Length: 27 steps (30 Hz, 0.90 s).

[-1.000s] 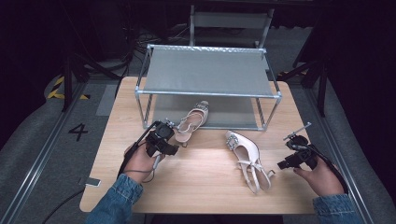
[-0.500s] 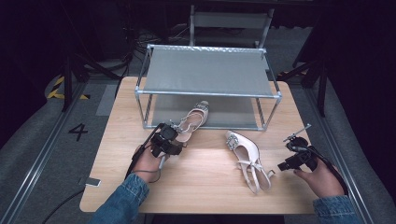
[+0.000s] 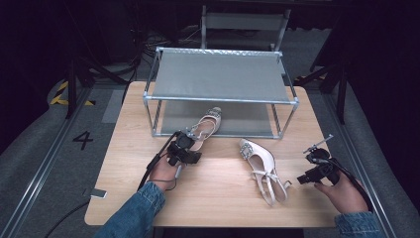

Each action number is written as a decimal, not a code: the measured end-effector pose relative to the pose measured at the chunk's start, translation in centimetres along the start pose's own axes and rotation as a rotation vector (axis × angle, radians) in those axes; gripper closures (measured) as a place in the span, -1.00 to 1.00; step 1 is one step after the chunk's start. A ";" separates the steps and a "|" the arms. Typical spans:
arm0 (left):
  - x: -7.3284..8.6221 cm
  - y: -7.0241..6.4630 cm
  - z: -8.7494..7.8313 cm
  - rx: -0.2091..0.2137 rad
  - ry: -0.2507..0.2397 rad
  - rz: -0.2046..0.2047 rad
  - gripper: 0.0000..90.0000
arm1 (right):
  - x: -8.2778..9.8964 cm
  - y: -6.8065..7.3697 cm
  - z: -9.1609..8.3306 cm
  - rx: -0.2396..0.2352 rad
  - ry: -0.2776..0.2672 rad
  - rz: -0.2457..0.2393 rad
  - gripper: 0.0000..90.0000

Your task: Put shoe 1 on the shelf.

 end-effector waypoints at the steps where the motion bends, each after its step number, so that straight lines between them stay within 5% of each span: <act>1: -0.1 0.0 0.0 -0.009 -0.005 0.009 0.20 | 0.1 -0.1 0.0 0.002 -0.002 0.000 0.18; 9: -1.6 -0.1 -0.4 0.026 -0.113 -0.004 0.43 | 0.6 -0.3 0.0 0.001 0.002 0.016 0.18; 18: -2.8 -0.9 -0.8 0.061 -0.111 -0.049 0.69 | 0.9 -0.6 0.0 0.004 0.003 0.029 0.18; 27: -5.2 -2.5 -0.7 0.100 -0.132 -0.031 0.69 | 1.0 -0.7 0.0 -0.004 0.002 0.030 0.18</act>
Point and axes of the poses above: each handheld gripper's, and its own axes: z roughly forward along the jaws, x roughly out of its underside, y roughly to its left, the point moved 8 cm from there along z, roughly forward along the jaws
